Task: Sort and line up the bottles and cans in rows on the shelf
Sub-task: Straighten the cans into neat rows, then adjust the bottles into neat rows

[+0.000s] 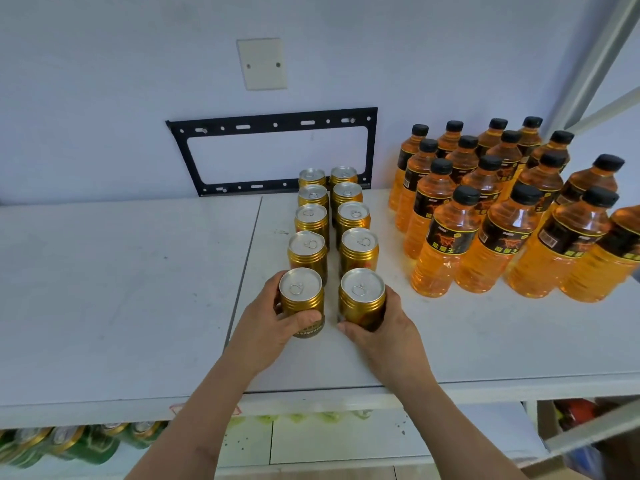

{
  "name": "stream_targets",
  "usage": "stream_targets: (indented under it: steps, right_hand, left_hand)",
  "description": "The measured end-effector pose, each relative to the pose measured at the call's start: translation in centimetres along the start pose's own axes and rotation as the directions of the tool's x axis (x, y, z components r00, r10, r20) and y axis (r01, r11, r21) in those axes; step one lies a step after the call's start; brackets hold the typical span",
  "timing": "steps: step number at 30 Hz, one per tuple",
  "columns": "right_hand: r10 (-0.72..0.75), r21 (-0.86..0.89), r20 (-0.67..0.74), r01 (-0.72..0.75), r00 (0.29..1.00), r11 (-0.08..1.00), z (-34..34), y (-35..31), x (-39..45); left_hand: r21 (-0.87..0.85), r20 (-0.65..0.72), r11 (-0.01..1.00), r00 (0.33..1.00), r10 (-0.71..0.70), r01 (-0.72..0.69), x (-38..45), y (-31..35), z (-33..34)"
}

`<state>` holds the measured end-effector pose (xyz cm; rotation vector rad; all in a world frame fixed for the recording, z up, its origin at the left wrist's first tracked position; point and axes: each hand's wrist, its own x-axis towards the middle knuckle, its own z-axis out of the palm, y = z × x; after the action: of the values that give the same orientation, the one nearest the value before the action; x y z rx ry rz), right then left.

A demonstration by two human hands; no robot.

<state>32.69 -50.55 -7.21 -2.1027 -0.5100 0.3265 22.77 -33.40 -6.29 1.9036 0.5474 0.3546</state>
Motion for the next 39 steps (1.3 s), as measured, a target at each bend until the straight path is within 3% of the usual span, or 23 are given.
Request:
stream_targets:
  steps: [18, 21, 24, 26, 28, 31, 35, 39]
  right_hand:
    - [0.041, -0.087, -0.026, -0.043, 0.999, 0.995, 0.2, -1.1, -0.5]
    - [0.056, -0.202, 0.013, -0.053, 0.998, 0.978, -0.6, -1.2, -0.6]
    - [0.106, -0.466, 0.079, -0.058, 0.991, 0.883, -2.2, -1.6, -0.9]
    - [0.104, -0.645, 0.116, -0.005, 0.988, 0.764, -3.7, -2.1, -1.4]
    - [0.009, -0.776, 0.148, 0.11, 0.989, 0.621, -5.5, -3.2, -2.1]
    - [-0.237, -0.854, 0.223, 0.307, 0.946, 0.42, -8.5, -5.6, -2.6]
    - [-0.436, -0.869, 0.29, 0.426, 0.852, 0.253, -13.3, -8.3, -1.6]
    - [-0.53, -0.873, 0.27, 0.436, 0.804, 0.217, -17.4, -8.7, 0.6]
  left_hand:
    - [-0.005, 0.071, 1.0, 0.997, 0.007, -0.007, 0.0, 0.0, -0.5]
    - [0.01, 0.08, 1.0, 0.997, 0.019, -0.02, -0.5, 1.4, -0.8]
    - [0.211, -0.015, 0.972, 0.994, 0.108, -0.102, -0.9, 3.0, -1.4]
    - [0.512, -0.04, 0.835, 0.966, 0.255, -0.199, -1.0, 3.9, -1.8]
    - [0.741, 0.043, 0.592, 0.903, 0.428, -0.316, -0.9, 5.2, -1.9]
    - [0.817, 0.223, 0.331, 0.787, 0.575, -0.473, -0.3, 8.1, -1.3]
    - [0.836, 0.322, 0.188, 0.739, 0.592, -0.515, 1.5, 12.0, 0.6]
    - [0.854, 0.347, 0.133, 0.741, 0.575, -0.503, 3.3, 15.5, 3.1]
